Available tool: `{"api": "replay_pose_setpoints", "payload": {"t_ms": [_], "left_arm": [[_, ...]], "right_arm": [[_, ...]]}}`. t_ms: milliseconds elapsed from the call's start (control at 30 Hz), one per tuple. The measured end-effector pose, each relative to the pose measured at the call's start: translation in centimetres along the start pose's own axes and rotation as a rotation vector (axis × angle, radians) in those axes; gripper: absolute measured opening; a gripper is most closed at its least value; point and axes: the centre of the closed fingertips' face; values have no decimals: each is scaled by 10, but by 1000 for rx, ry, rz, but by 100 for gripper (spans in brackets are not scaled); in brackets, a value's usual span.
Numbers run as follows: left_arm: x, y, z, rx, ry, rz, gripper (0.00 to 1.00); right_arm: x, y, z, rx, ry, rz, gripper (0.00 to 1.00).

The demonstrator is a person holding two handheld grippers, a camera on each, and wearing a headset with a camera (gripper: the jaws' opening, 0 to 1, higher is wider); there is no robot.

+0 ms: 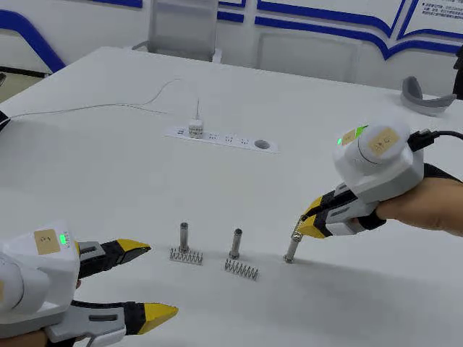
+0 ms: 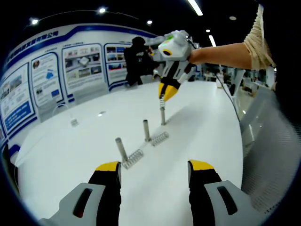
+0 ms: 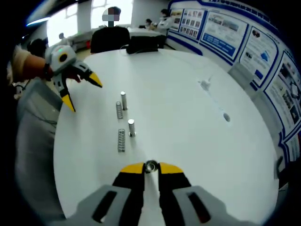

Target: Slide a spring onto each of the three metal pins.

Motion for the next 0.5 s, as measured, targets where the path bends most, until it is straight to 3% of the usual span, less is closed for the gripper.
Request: {"api": "replay_pose_setpoints", "payload": {"t_ms": [500], "left_arm": [[1, -1, 3, -4, 7, 3, 58]], "right_arm": [[-5, -18, 11, -21, -31, -14, 12]]}}
Point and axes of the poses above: the centre of the closed fingertips' face, and the gripper's own axes: y roughly backward along the fingers, x roughly to its right, z roughly out of its underside, and after that the axes turned 9 degrees about z, right-handed
